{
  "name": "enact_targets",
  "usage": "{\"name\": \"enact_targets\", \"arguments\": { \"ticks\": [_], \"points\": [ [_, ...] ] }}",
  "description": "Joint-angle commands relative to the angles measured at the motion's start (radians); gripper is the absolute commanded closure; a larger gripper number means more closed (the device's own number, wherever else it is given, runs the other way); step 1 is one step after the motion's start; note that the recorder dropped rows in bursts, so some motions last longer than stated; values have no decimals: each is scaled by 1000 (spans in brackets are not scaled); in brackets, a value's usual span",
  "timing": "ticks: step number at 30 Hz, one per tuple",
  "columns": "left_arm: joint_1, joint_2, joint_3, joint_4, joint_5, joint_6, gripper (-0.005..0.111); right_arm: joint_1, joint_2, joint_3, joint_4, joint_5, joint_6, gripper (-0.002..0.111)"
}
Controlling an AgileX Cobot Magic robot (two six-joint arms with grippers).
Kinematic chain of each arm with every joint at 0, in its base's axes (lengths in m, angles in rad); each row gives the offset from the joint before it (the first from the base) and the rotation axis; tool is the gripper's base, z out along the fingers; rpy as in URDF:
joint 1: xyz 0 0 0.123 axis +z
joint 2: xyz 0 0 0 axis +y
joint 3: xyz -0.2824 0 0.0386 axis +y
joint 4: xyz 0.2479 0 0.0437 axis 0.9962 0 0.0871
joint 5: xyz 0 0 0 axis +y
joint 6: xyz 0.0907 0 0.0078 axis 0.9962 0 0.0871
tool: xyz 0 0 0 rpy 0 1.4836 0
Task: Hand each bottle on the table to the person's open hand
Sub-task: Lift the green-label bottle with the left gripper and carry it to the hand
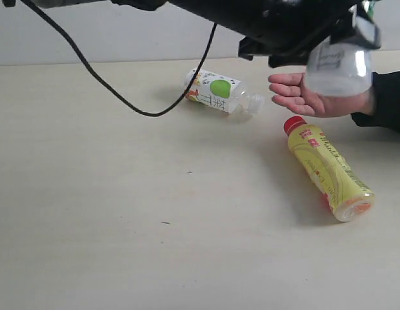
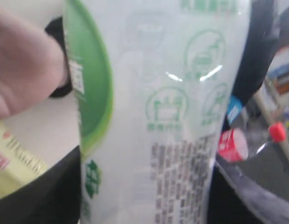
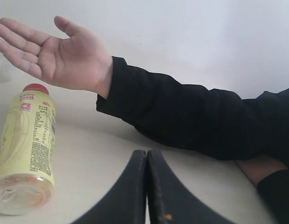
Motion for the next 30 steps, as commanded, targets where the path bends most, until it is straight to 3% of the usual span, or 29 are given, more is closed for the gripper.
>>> {"name": "enact_targets", "arguments": {
  "ticks": [1,7,13,27,30],
  "points": [
    [-69,20,-2,-158,-302,3,107,-6,-5,5,-8,-5,-7,108],
    [-100,63,-2,-211,-518,3,107,-6,-5,5,-8,-5,-7,108],
    [-100,128,-2,-206,-613,3,107,-6,-5,5,-8,-5,-7,108],
    [-79,319,-83,-305,-632,-11,107,-6,-5,5,-8,-7,-7,108],
    [-52,344,-83,-309,-575,-43,107,-6,-5,5,-8,-7,-7,108]
  ]
}}
